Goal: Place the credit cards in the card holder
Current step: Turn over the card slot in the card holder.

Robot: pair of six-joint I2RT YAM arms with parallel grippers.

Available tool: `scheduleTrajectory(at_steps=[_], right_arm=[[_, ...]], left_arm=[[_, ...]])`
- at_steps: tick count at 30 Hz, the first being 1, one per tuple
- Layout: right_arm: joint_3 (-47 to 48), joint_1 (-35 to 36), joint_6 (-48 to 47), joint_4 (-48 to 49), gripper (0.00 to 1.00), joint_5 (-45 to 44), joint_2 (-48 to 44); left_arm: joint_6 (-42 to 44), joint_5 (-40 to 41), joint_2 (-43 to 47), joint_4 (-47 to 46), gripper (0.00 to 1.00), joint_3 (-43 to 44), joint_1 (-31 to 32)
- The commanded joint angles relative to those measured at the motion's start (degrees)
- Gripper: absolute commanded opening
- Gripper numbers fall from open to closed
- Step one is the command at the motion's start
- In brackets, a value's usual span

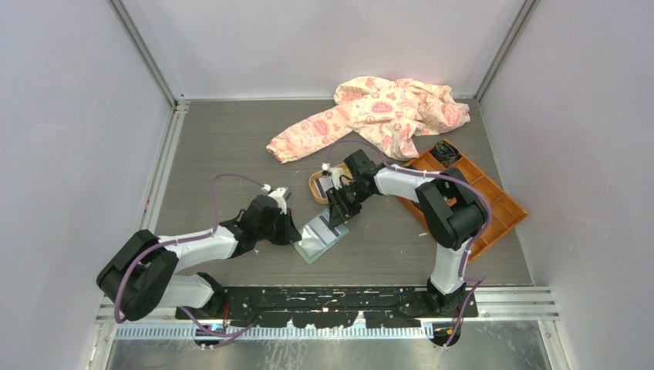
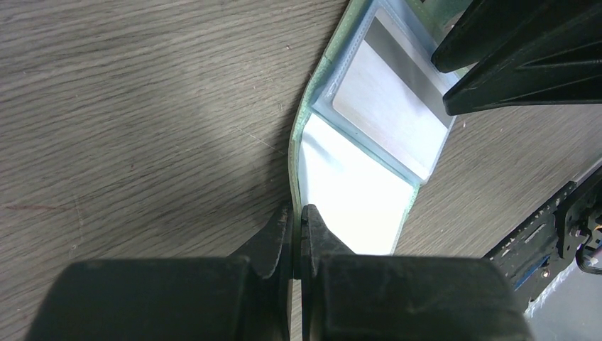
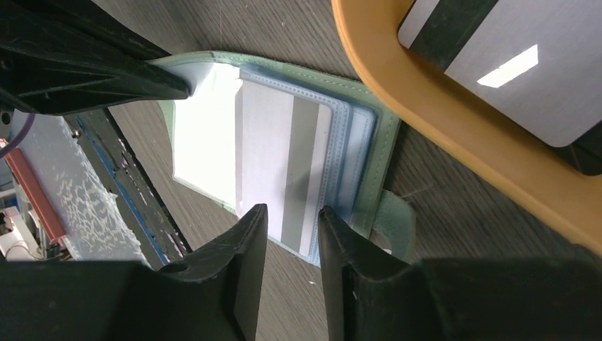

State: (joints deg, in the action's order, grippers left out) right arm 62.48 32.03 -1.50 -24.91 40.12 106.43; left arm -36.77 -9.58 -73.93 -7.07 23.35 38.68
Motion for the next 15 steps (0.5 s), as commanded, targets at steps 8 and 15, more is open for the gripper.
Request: scheduleTrajectory(at_steps=[8, 15], right_arm=[[2.0, 0.0, 2.8, 0.8, 0.35, 7.1, 0.2], [-0.7, -2.0, 11.2, 8.7, 0.33, 15.0, -1.3]], left_arm=[[2.9, -1.9, -1.6, -1.1, 0.00, 3.2, -1.2], [3.2, -3.0, -3.1, -1.1, 0.00, 4.6, -1.6]])
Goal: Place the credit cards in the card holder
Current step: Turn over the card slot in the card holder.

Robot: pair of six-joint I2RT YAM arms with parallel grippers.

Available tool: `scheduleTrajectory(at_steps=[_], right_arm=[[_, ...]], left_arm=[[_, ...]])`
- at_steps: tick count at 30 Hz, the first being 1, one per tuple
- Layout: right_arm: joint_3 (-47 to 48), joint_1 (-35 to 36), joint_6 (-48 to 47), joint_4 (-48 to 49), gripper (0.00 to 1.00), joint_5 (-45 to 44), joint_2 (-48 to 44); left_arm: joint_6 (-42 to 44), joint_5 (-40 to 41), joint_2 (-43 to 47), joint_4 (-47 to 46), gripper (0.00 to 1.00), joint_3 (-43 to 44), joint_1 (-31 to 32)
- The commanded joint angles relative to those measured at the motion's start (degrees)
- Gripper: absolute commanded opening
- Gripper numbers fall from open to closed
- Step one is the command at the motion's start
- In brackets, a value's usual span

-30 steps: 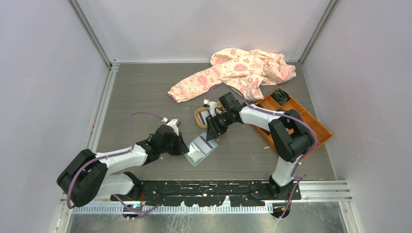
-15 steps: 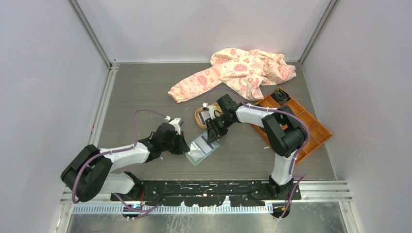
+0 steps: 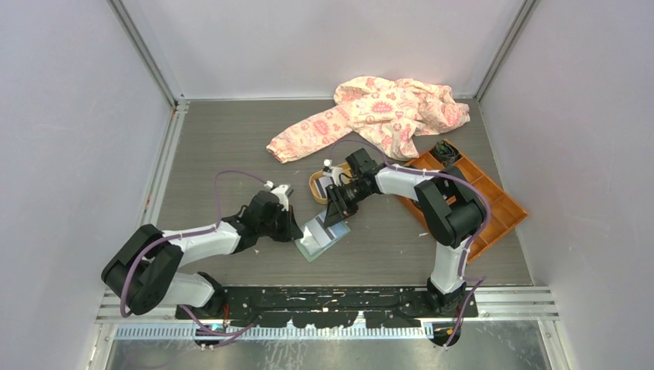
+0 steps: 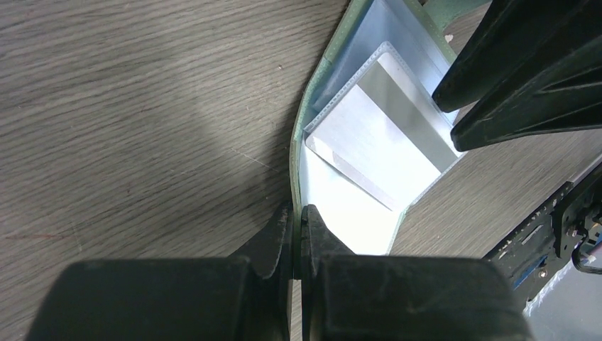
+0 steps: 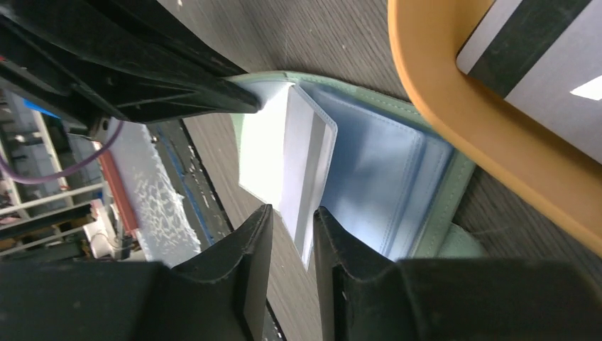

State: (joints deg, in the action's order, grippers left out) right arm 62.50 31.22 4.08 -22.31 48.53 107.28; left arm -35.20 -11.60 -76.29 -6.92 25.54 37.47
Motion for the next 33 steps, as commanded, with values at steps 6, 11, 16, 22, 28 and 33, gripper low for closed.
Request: scheduleTrajectory(at_steps=[6, 11, 16, 22, 28, 33], right_arm=[[-1.0, -1.5, 8.2, 7.6, 0.33, 7.5, -1.1], [-1.2, -1.5, 9.2, 8.2, 0.35, 6.7, -0.4], [-0.8, -1.5, 8.0, 6.7, 0.36, 4.1, -0.2], [-0.2, -1.2, 6.2, 4.3, 0.33, 0.3, -0.2], [0.3, -0.6, 6.1, 3.7, 0.24, 0.0, -0.1], [1.7, -0.6, 4.4, 1.0, 0.13, -4.1, -1.9]], left_arm=[[1.8, -1.7, -1.9, -1.2, 0.00, 3.7, -0.4], [1.8, -2.2, -2.8, -1.3, 0.00, 4.4, -0.6], [1.6, -2.4, -3.1, -1.4, 0.00, 4.6, -0.7], [1.6, -2.7, -3.3, -1.4, 0.00, 5.1, -0.8], [1.8, -3.0, -3.8, -1.4, 0.00, 5.9, -0.9], [2.1, -3.4, -4.6, -1.3, 0.00, 6.2, -1.4]])
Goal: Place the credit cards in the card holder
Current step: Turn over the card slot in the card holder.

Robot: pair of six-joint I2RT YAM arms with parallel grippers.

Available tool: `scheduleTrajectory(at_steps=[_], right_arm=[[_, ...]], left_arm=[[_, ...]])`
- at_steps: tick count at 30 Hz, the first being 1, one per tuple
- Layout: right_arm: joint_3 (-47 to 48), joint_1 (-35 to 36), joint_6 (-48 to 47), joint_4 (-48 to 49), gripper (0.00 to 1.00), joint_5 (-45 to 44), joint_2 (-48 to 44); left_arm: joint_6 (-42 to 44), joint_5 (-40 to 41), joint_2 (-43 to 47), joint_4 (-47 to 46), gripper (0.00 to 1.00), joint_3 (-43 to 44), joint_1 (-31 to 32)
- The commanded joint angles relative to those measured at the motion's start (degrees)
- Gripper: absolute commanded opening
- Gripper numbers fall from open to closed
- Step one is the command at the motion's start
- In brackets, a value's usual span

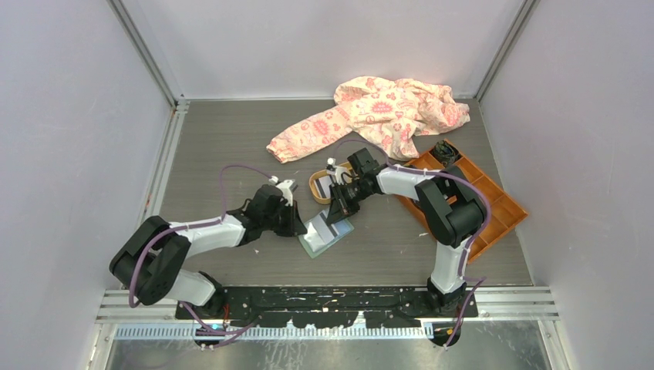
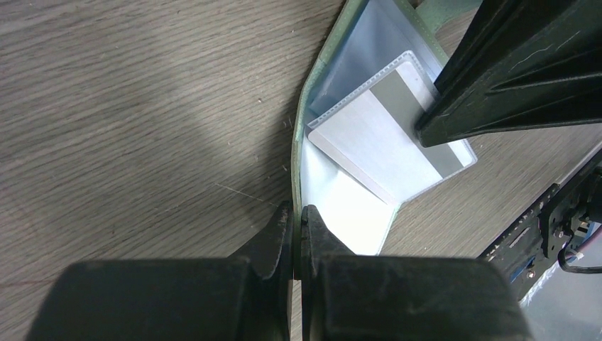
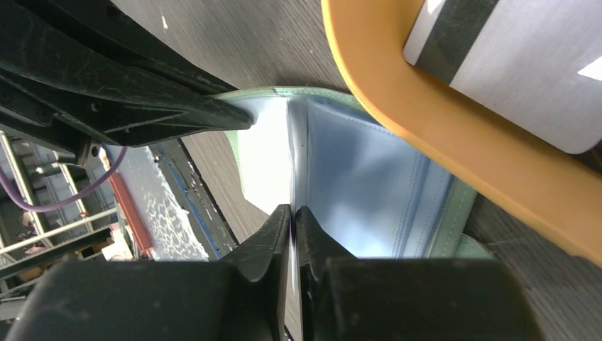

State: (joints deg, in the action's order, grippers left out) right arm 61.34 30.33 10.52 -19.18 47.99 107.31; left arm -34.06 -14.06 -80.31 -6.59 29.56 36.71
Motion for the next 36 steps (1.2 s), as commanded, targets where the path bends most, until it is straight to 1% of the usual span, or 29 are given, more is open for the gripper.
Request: scheduleTrajectory(at_steps=[1, 7, 15, 20, 23, 29, 36], right_arm=[[3.0, 0.3, -2.5, -2.7, 0.11, -5.0, -2.9], [3.7, 0.4, -4.9, -5.3, 0.08, -13.7, -6.1], [5.0, 2.8, -7.5, -7.3, 0.08, -19.7, -7.4], [5.9, 4.8, -8.9, -8.7, 0.10, -22.1, -6.7], [6.3, 5.7, -9.3, -9.2, 0.13, -21.8, -6.9], [6.0, 6.2, -8.4, -8.7, 0.24, -16.4, -7.8], [5.7, 6.8, -7.1, -7.8, 0.33, -12.1, -7.8]], left_arm=[[1.1, -1.0, -0.7, -1.7, 0.00, 2.1, -0.7], [1.2, -1.5, -1.5, -1.7, 0.00, 2.1, -1.4], [1.0, -2.5, -2.9, -1.8, 0.00, 3.0, -1.5], [0.7, -3.0, -3.5, -1.9, 0.00, 3.5, -1.5], [0.6, -3.2, -3.7, -1.9, 0.01, 3.7, -1.5], [0.4, -3.7, -4.0, -1.9, 0.03, 4.0, -1.7], [0.0, -4.1, -4.3, -2.0, 0.08, 4.0, -2.0]])
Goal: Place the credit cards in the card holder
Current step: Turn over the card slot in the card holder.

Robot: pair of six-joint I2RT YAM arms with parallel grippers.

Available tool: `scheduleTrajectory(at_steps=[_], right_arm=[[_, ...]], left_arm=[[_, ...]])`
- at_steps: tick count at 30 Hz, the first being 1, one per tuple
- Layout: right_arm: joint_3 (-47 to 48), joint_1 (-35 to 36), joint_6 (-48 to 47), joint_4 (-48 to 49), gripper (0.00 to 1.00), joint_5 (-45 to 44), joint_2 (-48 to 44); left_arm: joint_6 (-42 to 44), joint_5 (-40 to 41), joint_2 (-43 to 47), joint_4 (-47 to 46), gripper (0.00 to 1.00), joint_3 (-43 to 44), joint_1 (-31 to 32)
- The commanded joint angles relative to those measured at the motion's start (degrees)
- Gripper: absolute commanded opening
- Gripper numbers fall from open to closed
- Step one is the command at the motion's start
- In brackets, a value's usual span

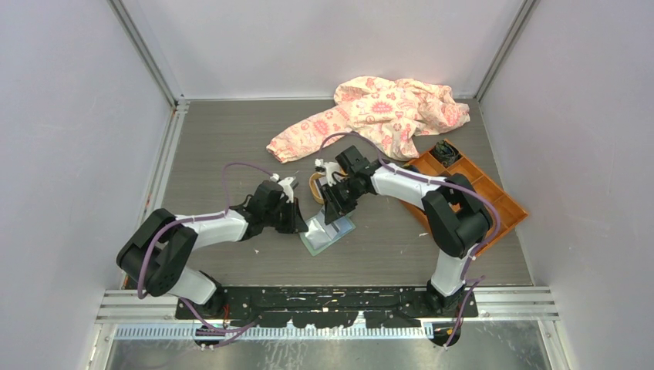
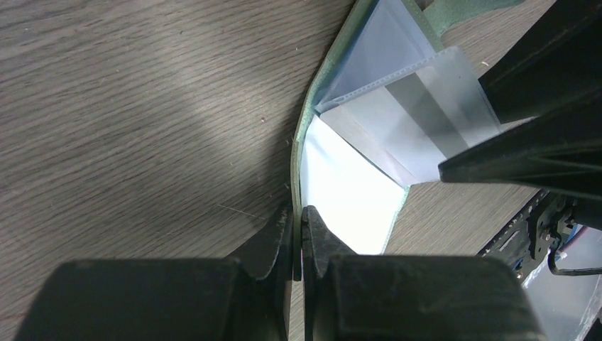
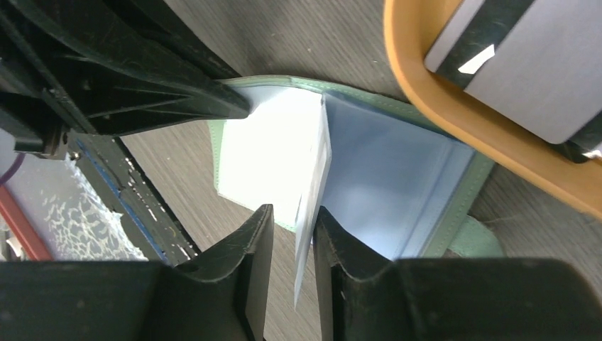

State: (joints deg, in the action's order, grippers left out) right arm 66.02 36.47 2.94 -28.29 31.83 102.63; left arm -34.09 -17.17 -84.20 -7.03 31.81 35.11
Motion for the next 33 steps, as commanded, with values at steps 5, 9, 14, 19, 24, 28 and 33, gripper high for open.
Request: scheduleTrajectory(at_steps=[5, 9, 14, 19, 24, 28, 33], right_arm=[[0.9, 1.5, 1.0, 1.7, 0.36, 5.2, -2.9], [0.9, 2.9, 0.6, 1.6, 0.39, 4.1, -2.4], [1.1, 4.7, 0.1, 1.2, 0.42, 4.3, -1.3], [1.3, 5.1, 0.3, 1.2, 0.45, 6.3, 0.1], [1.7, 4.5, 0.6, 1.4, 0.47, 9.9, 1.2], [1.3, 2.6, 1.3, 2.4, 0.46, 11.7, 2.8], [1.2, 1.2, 1.9, 3.5, 0.40, 12.7, 5.8]], left_arm=[[-0.4, -1.4, -0.3, -1.5, 0.10, 1.7, -0.6], [-0.8, -1.8, 0.1, -1.6, 0.12, 1.5, -0.7], [-1.2, -1.8, 1.2, -1.6, 0.14, 0.9, -1.0], [-1.6, -1.8, 2.6, -1.7, 0.18, -0.3, -1.6], [-2.1, -2.1, 4.6, -1.1, 0.20, -1.5, -3.1], [-2.0, -2.0, 7.2, 1.5, 0.21, -2.1, -4.1], [-2.0, -1.1, 12.7, 6.5, 0.22, -2.0, -4.1]])
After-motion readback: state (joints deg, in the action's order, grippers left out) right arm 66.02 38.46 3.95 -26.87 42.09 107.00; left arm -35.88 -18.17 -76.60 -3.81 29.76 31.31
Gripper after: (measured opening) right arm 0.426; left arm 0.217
